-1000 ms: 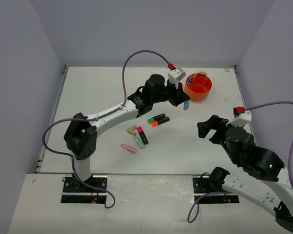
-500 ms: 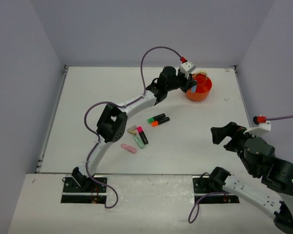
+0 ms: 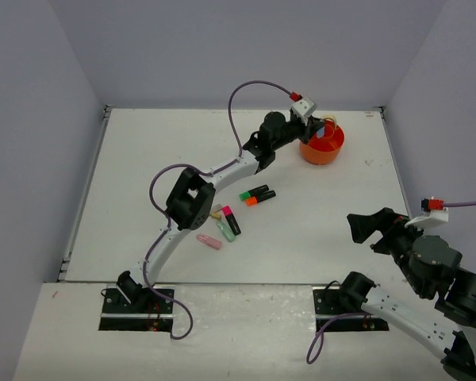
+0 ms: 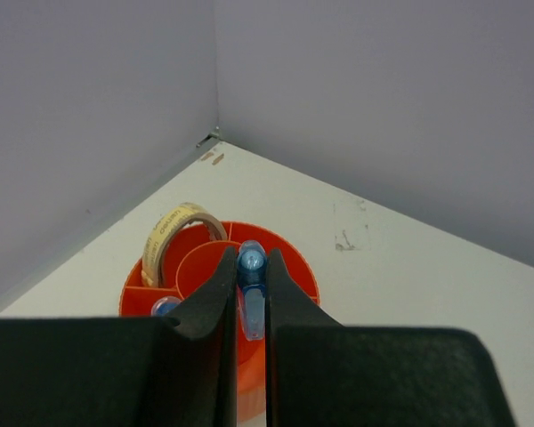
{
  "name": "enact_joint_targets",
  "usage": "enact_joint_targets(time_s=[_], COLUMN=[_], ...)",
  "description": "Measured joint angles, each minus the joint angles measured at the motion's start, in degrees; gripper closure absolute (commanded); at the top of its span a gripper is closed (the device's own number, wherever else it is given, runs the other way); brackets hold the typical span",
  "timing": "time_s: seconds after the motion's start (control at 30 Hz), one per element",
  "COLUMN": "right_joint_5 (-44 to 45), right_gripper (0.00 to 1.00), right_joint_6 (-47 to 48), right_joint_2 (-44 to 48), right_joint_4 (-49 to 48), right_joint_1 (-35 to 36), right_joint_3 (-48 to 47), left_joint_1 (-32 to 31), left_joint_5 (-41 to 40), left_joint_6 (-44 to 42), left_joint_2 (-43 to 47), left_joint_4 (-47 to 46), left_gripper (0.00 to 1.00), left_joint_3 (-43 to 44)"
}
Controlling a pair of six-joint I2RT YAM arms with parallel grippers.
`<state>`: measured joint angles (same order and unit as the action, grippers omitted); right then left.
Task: Sort the stationery into containers
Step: Place the stationery in the storage box.
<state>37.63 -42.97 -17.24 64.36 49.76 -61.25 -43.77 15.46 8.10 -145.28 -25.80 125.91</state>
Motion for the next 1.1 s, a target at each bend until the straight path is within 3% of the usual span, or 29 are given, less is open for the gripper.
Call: enact_joint_targets(time_s=[0.23,0.27,0.3,0.37,0.43,0.63,0.67,0.7,0.73,0.77,0.87,1.0,1.1], right_joint_5=[-1.42,-1.59,-1.81,-2.44,-2.77,-3.19,-3.41,-3.74,-4.18,-4.77,-8.62,-17.73,-25.9], right_gripper=[0.01,0.01,0.01,0.01,0.01,0.01,0.01,0.01,0.01,0.01,0.01,0.02,0.05], right_joint_6=[0.66,0.69,0.74,0.89,1.06,1.9,2.09,2.33,2.71,3.15,5.45,8.27,9.81], right_joint_2=[0.4,0.4,0.4,0.4,0.4,0.23,0.03,-0.21,-0.48,-0.65,-0.56,-2.25,-10.34], right_joint_4=[-0.03,-0.04,-0.07,-0.1,-0.11,-1.25,-1.66,-2.22,-2.91,-4.04,-9.99,-19.03,-26.26], right_joint_1=[0.0,0.0,0.0,0.0,0.0,0.0,0.0,0.0,0.0,0.0,0.0,-0.04,-0.04], right_joint_3=[0.0,0.0,0.0,0.0,0.0,0.84,1.21,1.64,2.18,2.94,6.81,13.42,15.51], left_joint_1=[0.0,0.0,0.0,0.0,0.0,-0.19,-0.35,-0.53,-0.87,-1.25,-2.94,-4.91,-4.4], left_joint_5=[-0.74,-0.81,-0.92,-1.09,-1.31,-1.63,-1.78,-1.98,-2.41,-2.97,-7.13,-19.52,-30.81], left_joint_6=[-0.01,-0.03,-0.13,-0.24,-0.26,-0.17,-0.14,-0.15,-0.05,-0.06,1.0,6.04,11.09], left_joint_2=[-3.55,-3.87,-4.14,-4.56,-4.74,-2.15,-0.81,0.88,3.13,6.15,18.86,39.52,56.94], left_joint_4=[-0.92,-1.14,-1.21,-1.48,-1.94,-3.6,-3.39,-3.06,-2.91,-2.17,2.28,12.2,20.22], left_gripper=[0.91,0.86,0.71,0.53,0.47,0.39,0.34,0.15,0.02,0.0,0.0,0.0,0.0], left_joint_3=[0.0,0.0,0.0,-0.01,-0.23,-6.72,-8.76,-11.15,-13.84,-17.1,-26.38,-32.88,-39.5])
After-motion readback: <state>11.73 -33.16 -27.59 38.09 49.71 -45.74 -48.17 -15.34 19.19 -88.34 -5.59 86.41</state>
